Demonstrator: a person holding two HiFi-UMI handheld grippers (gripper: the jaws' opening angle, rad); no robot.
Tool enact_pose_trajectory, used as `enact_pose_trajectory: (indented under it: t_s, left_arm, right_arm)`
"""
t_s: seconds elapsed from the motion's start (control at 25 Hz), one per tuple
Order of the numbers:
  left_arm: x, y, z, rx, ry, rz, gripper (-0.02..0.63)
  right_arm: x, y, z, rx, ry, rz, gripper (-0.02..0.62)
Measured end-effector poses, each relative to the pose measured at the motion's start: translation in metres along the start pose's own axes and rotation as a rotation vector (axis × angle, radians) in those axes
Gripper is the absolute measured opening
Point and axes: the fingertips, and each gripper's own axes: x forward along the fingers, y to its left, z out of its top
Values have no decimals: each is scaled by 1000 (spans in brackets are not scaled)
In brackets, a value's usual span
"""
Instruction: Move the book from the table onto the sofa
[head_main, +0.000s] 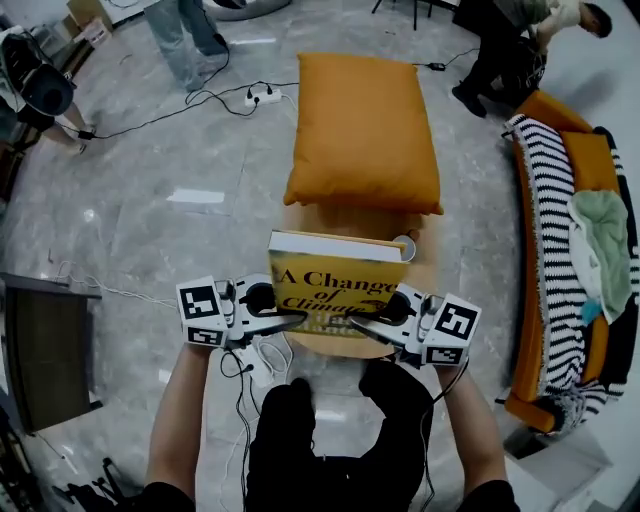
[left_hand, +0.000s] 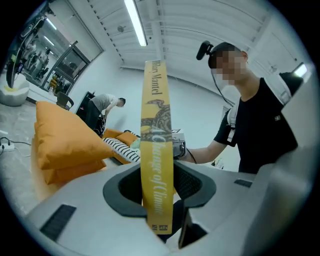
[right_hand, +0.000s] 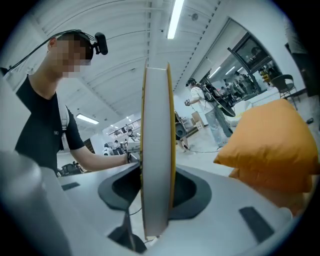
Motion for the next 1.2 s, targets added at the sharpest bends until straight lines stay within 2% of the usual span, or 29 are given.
enact_pose_trajectory:
  t_s: [0.2,0.4,0.56,0.72,0.84,1.2]
  left_arm:
    - [-22,-76,63,-86,-61,16,152]
    - [-36,-148,97,-163,-158,39,152]
    - [-30,-187,102,-212,-197,53,152]
    - [-40,-217,104,-256,-288,66,152]
    - [-50,-233,101,-270,-338,78,152]
    - [-61,-254,105,-271,-318,68,152]
  right_arm:
    - [-8,76,63,84,27,10,153]
    - [-21,147,91,163,21,43,153]
    - [-38,182,92,213,7,41,155]
    - [-38,213,87,272,-32,61,155]
    - [-34,233,82,268,-53,52,155]
    - [-29,258,84,259,-63,24,156]
